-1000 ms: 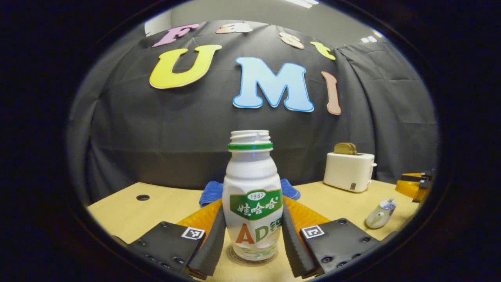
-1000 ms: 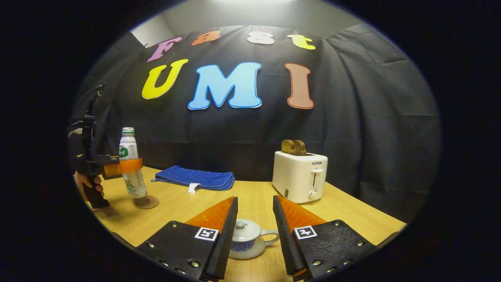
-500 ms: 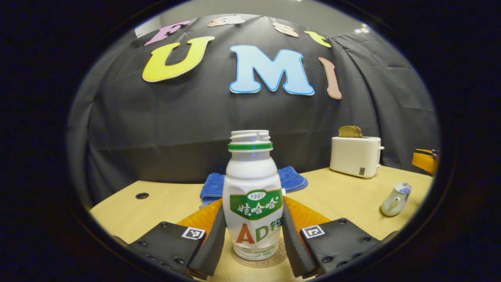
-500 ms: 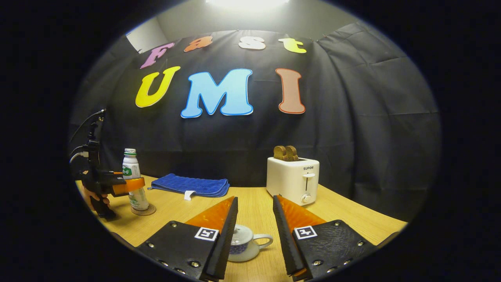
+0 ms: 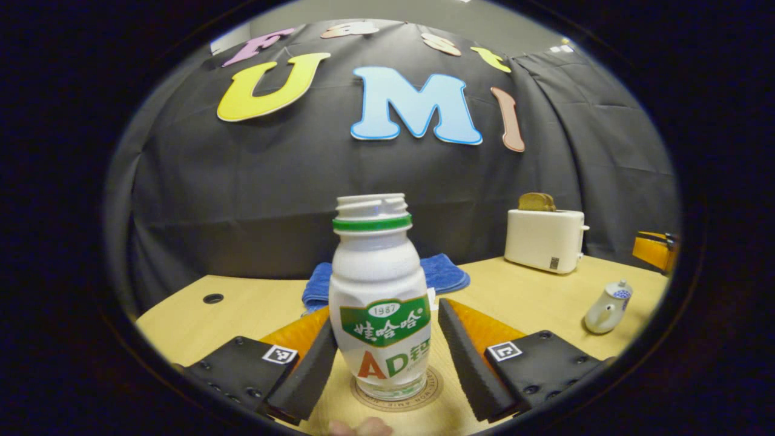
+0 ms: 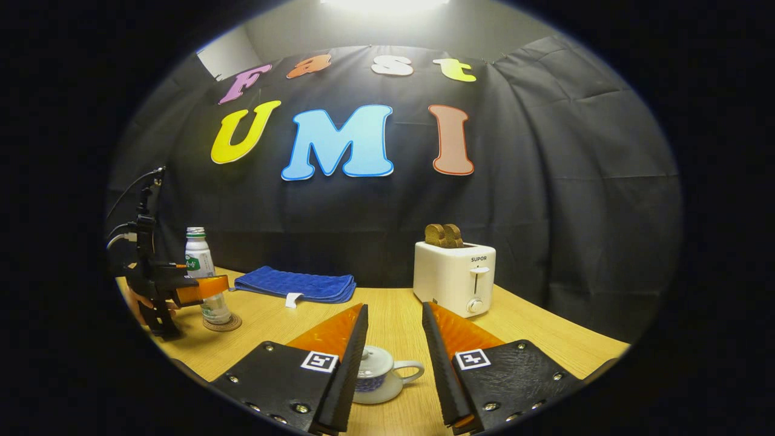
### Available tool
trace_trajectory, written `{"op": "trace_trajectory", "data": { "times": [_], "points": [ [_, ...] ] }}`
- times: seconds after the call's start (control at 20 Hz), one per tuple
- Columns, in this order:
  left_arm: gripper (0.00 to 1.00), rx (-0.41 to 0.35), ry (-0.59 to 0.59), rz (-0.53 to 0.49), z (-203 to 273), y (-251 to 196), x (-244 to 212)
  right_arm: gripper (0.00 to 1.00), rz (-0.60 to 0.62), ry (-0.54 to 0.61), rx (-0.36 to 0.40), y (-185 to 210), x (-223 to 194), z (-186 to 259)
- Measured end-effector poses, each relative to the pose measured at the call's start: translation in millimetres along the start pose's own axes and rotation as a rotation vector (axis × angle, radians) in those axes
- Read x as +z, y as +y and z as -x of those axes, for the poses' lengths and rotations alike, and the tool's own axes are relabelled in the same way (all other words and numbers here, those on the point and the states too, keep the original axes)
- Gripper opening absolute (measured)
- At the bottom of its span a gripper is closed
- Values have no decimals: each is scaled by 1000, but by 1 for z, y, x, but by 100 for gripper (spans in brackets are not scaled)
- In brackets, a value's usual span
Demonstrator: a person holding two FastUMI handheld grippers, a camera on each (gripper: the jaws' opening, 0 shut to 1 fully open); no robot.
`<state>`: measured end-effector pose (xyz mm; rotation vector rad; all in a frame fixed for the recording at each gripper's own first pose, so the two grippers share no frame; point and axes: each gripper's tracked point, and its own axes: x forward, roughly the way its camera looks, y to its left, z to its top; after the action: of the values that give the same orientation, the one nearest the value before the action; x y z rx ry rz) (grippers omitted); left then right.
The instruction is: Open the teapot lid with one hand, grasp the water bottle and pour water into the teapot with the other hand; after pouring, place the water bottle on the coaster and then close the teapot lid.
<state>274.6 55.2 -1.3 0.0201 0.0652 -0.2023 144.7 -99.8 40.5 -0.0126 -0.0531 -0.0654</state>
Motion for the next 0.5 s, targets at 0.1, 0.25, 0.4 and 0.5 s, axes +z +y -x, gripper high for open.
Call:
{"op": "trace_trajectory", "data": {
  "times": [0.1, 0.25, 0.4, 0.5],
  "points": [
    [100, 14, -11, -9, 4, 2, 3, 55, -3, -2, -1, 0, 1, 0],
    [100, 14, -35, -14, 7, 0, 10, 56, -5, -3, 2, 0, 1, 0],
    [100, 8, -47, -25, 13, -4, 13, 56, -5, 1, 6, 2, 0, 0],
    [97, 17, -64, -33, 17, -1, 17, 56, -5, -3, 10, 4, 0, 1]
  ]
}}
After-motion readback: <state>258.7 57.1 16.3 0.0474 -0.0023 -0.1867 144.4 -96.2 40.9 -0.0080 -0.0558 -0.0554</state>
